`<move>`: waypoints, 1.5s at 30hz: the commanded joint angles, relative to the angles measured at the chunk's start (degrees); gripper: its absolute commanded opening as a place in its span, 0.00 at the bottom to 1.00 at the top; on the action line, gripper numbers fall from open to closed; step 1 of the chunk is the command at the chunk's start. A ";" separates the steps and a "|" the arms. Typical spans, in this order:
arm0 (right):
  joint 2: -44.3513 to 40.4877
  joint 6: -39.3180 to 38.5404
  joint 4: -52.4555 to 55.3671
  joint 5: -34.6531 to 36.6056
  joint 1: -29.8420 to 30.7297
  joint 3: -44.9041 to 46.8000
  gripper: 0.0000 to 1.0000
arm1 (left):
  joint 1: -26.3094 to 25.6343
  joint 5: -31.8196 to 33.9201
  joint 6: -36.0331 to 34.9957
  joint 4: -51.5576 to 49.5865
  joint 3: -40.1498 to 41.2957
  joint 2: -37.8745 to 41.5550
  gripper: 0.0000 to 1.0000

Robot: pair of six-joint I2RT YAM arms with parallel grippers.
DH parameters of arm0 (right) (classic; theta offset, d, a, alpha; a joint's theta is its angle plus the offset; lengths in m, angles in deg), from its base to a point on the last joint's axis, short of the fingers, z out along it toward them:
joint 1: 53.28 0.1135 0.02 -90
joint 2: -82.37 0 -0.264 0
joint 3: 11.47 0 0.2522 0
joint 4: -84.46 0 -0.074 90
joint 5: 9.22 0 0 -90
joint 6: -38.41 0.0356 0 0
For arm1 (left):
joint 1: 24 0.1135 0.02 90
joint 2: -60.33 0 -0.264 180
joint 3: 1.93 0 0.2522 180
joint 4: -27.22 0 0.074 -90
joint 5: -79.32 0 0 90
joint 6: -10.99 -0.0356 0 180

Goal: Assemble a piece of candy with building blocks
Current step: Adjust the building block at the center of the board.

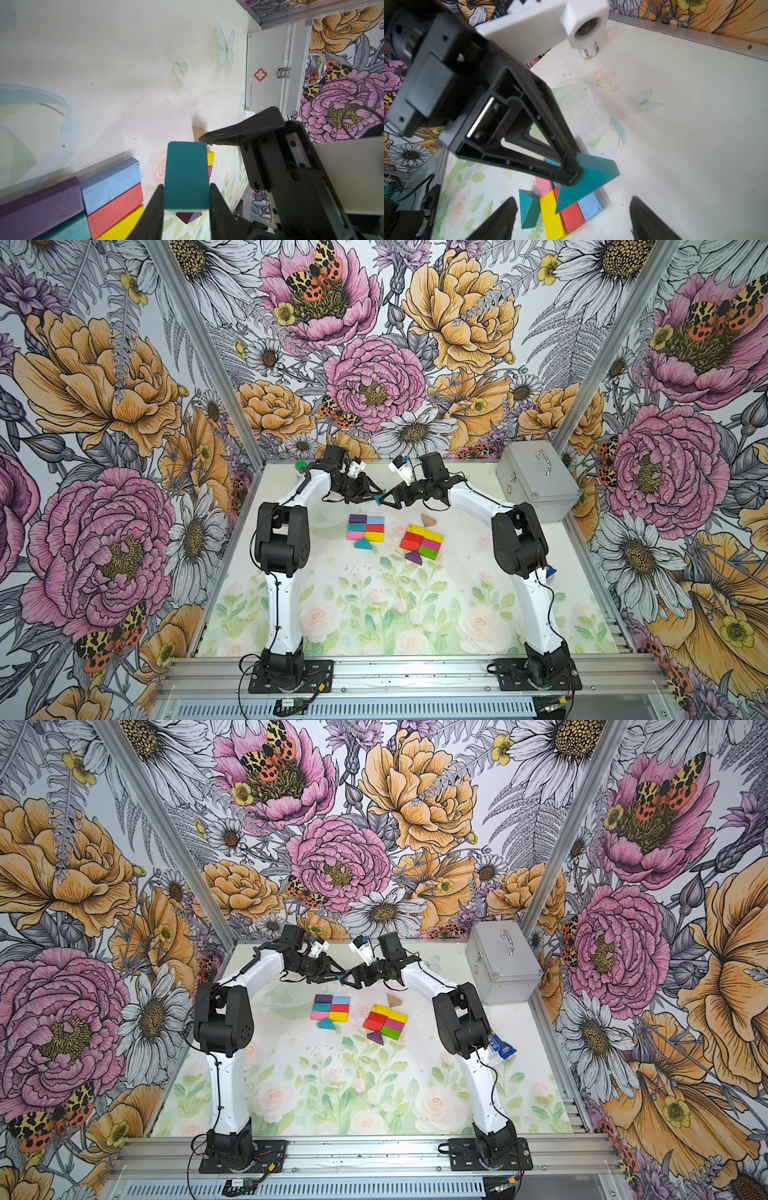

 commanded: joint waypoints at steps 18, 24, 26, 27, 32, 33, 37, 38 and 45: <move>1.63 -0.36 1.29 5.56 0.87 -2.61 0.71 | -2.66 -4.96 1.38 2.37 -0.28 2.56 0.29; 1.05 -0.87 1.29 6.31 0.87 -2.03 0.64 | -2.39 -5.09 1.12 2.35 0.40 2.82 0.29; 0.97 -1.03 1.33 6.52 0.83 -2.01 0.63 | -2.47 -5.17 1.11 2.35 0.46 2.93 0.29; 0.89 -1.18 1.30 6.53 0.85 -1.90 0.62 | -2.43 -5.30 1.11 2.36 0.54 2.91 0.29; -1.43 -5.48 1.38 6.61 0.83 0.77 0.63 | -2.08 -5.44 0.90 2.34 1.10 3.01 0.29; -2.41 -7.42 1.37 6.77 0.85 2.13 0.63 | -1.97 -5.52 0.81 2.35 1.15 3.00 0.29; -5.43 -16.57 3.74 9.27 0.74 5.49 0.72 | -1.86 -5.67 0.50 2.35 1.52 2.86 0.29; -5.53 -18.32 4.86 9.91 0.74 5.46 0.73 | -1.93 -5.89 0.42 2.35 1.50 2.74 0.29; -5.19 -22.57 6.67 8.61 -0.40 5.30 0.80 | -2.04 -6.66 0.26 2.35 1.70 2.67 0.29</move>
